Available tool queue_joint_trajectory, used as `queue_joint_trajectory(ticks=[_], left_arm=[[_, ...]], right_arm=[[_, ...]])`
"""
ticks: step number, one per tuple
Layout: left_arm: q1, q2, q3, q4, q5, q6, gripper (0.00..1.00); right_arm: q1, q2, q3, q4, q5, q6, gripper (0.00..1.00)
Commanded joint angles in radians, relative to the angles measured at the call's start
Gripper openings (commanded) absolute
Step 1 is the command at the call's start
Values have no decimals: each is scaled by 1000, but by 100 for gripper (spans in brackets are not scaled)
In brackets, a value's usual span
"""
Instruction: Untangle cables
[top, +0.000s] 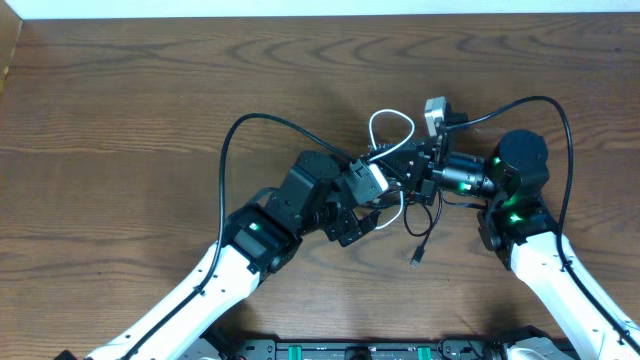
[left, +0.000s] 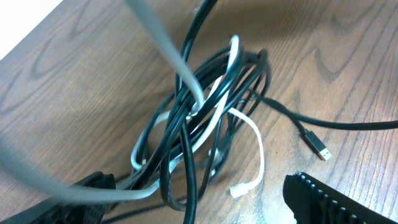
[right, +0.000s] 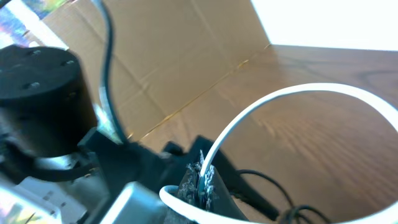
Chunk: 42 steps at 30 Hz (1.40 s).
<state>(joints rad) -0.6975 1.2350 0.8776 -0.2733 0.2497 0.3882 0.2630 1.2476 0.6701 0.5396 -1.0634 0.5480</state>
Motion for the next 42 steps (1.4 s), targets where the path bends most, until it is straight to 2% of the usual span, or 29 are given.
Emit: queue_joint_trajectory(ticks=[1, 14, 17, 20, 22, 27, 37, 42], left_arm=[[-2, 13, 16, -3, 12, -13, 91], [-2, 13, 16, -3, 12, -13, 91], [-2, 13, 16, 3, 12, -13, 91], [-2, 12, 16, 24, 13, -13, 91], [-2, 12, 16, 45, 23, -13, 91], [-2, 10, 16, 89, 44, -13, 91], [-2, 10, 16, 138, 76, -13, 90], [-2, 5, 16, 158, 144, -12, 75]], right_arm=[[-5, -6, 1, 7, -88, 32, 1], [-61, -6, 1, 188, -95, 216, 1], [-80, -6, 1, 187, -91, 200, 1], [-96, -6, 1, 89, -72, 81, 1], [-105, -6, 1, -45, 10, 31, 1], [-119, -6, 1, -266, 158, 41, 1], [-119, -6, 1, -191, -60, 57, 1], [-127, -6, 1, -119, -158, 62, 1]])
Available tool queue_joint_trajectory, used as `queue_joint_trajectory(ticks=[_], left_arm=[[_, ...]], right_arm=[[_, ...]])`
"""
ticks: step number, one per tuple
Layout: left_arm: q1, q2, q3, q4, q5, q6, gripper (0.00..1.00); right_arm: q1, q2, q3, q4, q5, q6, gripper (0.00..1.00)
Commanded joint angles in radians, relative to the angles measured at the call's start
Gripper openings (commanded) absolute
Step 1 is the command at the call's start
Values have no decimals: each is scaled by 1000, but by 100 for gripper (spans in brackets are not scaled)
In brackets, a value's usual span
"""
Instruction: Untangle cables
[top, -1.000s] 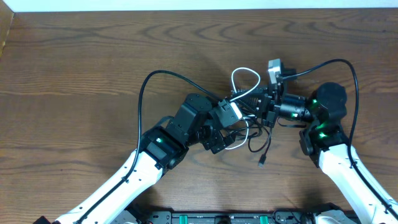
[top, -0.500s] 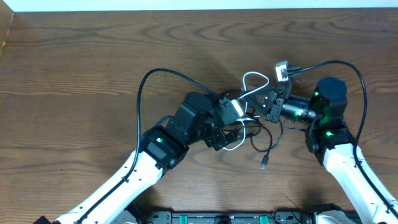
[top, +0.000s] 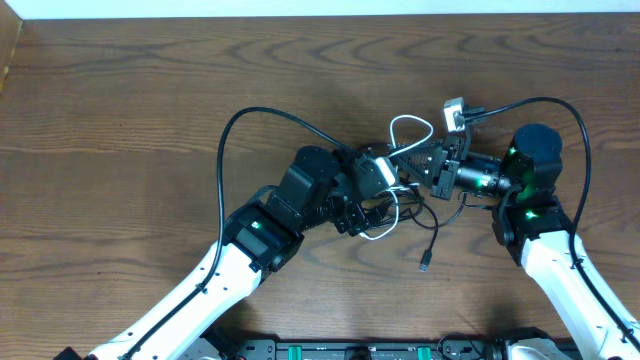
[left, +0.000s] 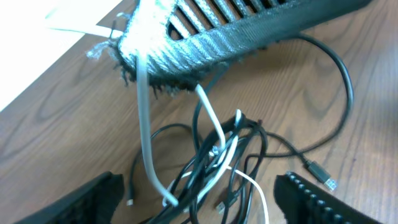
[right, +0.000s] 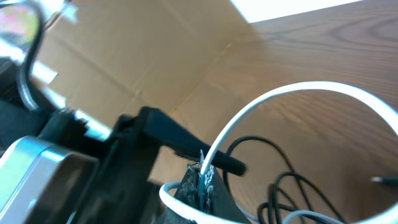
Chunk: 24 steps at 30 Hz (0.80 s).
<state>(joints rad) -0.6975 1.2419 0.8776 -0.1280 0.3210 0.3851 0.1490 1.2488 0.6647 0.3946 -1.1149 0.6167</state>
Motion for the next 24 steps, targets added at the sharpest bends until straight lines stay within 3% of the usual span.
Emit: queue_joint_trajectory(ticks=[1, 5, 10, 24], left_arm=[[-2, -4, 16, 22, 114, -5, 75], [-2, -15, 16, 29, 300, 80, 74], [-2, -15, 16, 21, 406, 124, 74], [-2, -15, 16, -22, 431, 157, 74]], right_arm=[[-16, -7, 6, 34, -109, 1, 1], [-40, -7, 6, 47, -112, 29, 1], [-73, -7, 6, 86, -138, 76, 1], [-129, -7, 6, 190, -229, 205, 1]])
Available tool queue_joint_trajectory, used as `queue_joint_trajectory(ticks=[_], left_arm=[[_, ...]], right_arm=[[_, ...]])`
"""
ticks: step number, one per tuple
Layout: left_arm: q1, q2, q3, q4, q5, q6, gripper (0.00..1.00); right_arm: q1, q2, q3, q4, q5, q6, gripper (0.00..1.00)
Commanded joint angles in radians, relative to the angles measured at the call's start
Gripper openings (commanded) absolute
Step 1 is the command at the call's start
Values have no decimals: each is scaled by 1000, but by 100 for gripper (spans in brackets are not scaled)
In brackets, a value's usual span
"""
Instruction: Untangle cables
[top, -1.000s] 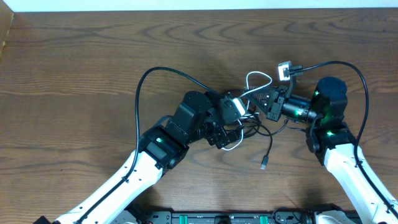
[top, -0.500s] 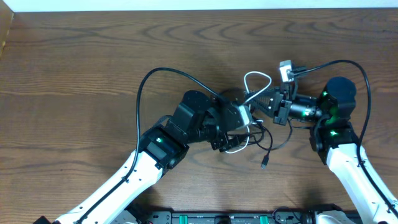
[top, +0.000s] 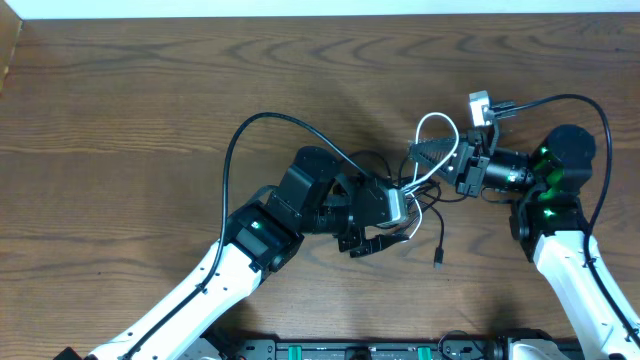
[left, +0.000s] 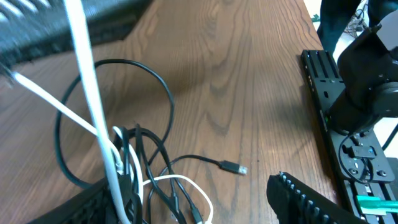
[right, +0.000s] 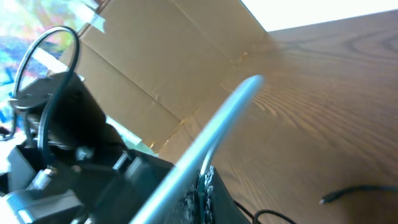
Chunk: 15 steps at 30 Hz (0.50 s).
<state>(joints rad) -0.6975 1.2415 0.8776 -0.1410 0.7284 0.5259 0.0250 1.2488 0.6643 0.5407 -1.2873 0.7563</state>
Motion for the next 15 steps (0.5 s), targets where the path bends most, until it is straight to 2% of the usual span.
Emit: queue_joint_trajectory(ticks=[1, 9, 15], left_arm=[[-2, -15, 16, -11, 24, 16, 74], [-2, -14, 16, -10, 12, 17, 74], [-2, -14, 16, -7, 12, 17, 74]], right_arm=[[-4, -7, 7, 65, -69, 87, 1], [5, -7, 7, 250, -111, 242, 1], [44, -7, 7, 293, -106, 257, 1]])
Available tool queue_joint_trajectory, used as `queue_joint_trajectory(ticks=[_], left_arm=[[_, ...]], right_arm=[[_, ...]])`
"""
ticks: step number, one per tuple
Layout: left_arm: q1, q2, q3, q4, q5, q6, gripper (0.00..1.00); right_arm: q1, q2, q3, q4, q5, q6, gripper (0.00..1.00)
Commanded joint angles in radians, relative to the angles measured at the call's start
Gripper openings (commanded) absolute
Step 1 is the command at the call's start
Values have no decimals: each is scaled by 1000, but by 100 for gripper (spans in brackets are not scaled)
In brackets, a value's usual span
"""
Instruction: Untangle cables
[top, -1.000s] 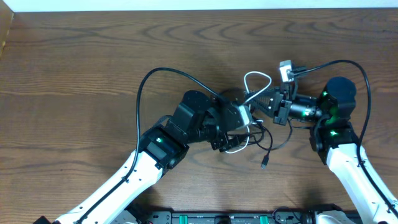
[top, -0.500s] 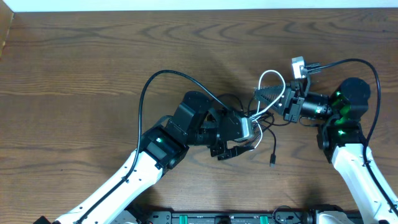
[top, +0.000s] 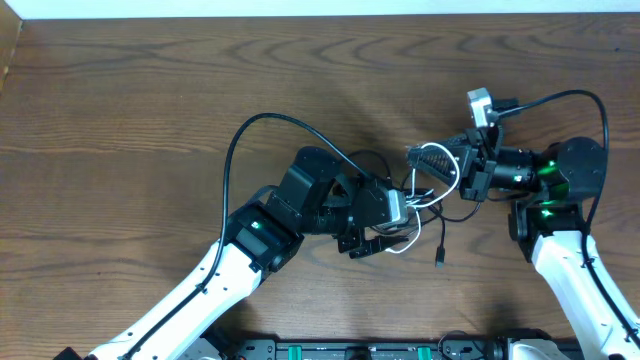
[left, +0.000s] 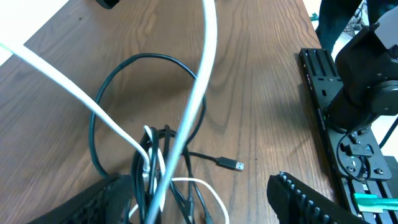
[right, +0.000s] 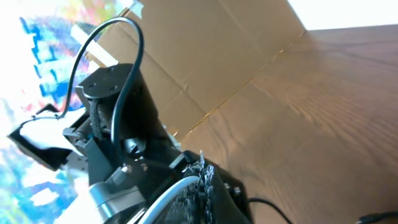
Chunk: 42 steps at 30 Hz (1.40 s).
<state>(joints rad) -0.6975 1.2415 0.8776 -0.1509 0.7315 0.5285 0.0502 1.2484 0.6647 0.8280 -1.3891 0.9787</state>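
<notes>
A tangle of black and white cables (top: 415, 200) lies on the wooden table (top: 150, 90) between the two arms. My left gripper (top: 385, 228) is open and low at the tangle (left: 155, 180), whose strands press against its left finger (left: 106, 199). A white cable (left: 199, 81) rises out of the bundle to my right gripper (top: 418, 158), which is shut on it just right of the tangle. In the right wrist view the cable (right: 168, 196) curves into the closed fingertips of that gripper (right: 202, 177). A black USB plug (left: 231, 163) lies loose on the wood.
A black cable end with its plug (top: 439, 262) trails toward the front of the table. Each arm's own black lead arches over the table, the left lead (top: 235, 150) and the right lead (top: 590, 100). Cardboard (right: 205, 68) stands beyond the table edge.
My right gripper has turned and dropped slightly, and the white loop it holds is now smaller and closer to the tangle. The left gripper has stayed open at the bundle.
At first both grippers were close together over the tangle, the right one shut on a white loop. The right gripper then stood further right, still holding the white cable. Later the left gripper lay turned and open beside the bundle, where it remains.
</notes>
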Motion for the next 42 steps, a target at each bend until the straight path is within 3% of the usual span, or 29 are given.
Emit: queue_joint_trajectory(ticks=[1, 10, 18, 23, 30, 32, 36, 38, 42], left_arm=[[-2, -14, 16, 3, 9, 14, 74], [-2, -13, 16, -10, 9, 13, 74], [-2, -13, 16, -13, 8, 14, 74], [-2, -13, 16, -13, 0, 13, 59], [-2, -13, 16, -35, -129, 13, 58], [-2, -13, 16, -36, -150, 13, 58], [-2, -13, 16, -36, -150, 13, 58], [-1, -13, 16, -40, -150, 13, 58], [-1, -13, 16, -51, -150, 13, 58]], right_arm=[[21, -7, 6, 6, -2, 42, 1], [21, -6, 6, 14, 30, 47, 1], [20, -6, 6, -26, 36, -59, 2], [7, -6, 6, -188, 51, -165, 2], [3, -6, 6, -588, 282, -290, 6], [3, -6, 6, -691, 377, -290, 10], [3, -6, 6, -862, 527, -292, 31], [3, -6, 6, -914, 550, -310, 44], [4, -6, 6, -944, 530, -323, 56]])
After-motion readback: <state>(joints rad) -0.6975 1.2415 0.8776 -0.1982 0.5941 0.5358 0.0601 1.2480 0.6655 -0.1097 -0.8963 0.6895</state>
